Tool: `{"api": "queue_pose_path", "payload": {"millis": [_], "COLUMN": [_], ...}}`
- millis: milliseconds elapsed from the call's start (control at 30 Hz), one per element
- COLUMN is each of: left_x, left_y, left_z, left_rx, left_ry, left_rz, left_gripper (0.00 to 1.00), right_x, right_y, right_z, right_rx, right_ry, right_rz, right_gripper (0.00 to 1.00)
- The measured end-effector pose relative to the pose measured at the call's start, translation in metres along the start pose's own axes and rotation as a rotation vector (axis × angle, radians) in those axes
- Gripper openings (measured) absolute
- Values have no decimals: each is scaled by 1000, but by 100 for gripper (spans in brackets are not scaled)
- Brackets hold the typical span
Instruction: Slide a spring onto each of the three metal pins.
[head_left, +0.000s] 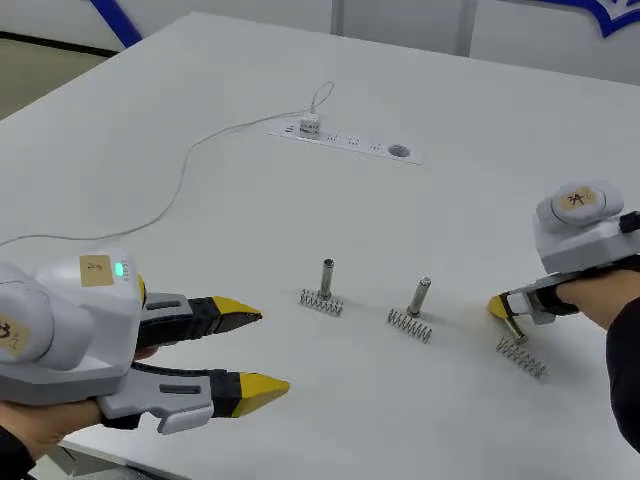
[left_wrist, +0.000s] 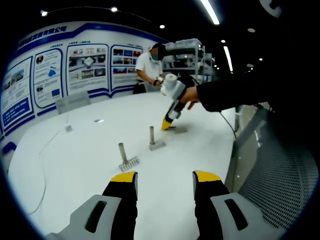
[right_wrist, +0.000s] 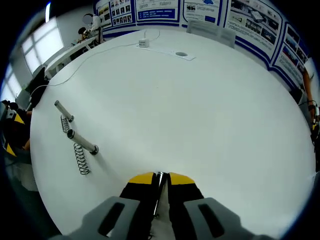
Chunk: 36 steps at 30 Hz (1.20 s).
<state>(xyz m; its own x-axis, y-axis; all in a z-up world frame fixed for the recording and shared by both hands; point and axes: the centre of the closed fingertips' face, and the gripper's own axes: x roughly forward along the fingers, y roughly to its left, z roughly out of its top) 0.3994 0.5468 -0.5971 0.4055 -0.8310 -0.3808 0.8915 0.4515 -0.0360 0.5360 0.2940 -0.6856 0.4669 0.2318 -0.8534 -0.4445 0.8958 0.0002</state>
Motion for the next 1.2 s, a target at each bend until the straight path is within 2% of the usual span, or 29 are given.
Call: {"api": "queue_pose_path", "payload": {"millis": [167, 433, 500, 733, 1200], "left_x": [0, 0, 0, 0, 0], "left_y": [0, 0, 0, -1, -2], "left_z": [0, 0, 0, -1, 0], "left_rx": [0, 2, 4, 8, 21], "left_ry": [0, 4, 4, 8, 12], "left_rz": [1, 2, 2, -2, -6], "left_gripper": [45, 44, 44, 44, 43], "right_x": [0, 1, 0, -18, -45], "right_y": [0, 0, 0, 1, 3], "right_z": [0, 0, 0, 8, 5], "right_rx": [6, 20, 10, 21, 27], "right_ry": [4, -25, -27, -80, -136], "right_rz": [1, 4, -9, -9, -27], "right_gripper": [11, 9, 9, 9, 9]}}
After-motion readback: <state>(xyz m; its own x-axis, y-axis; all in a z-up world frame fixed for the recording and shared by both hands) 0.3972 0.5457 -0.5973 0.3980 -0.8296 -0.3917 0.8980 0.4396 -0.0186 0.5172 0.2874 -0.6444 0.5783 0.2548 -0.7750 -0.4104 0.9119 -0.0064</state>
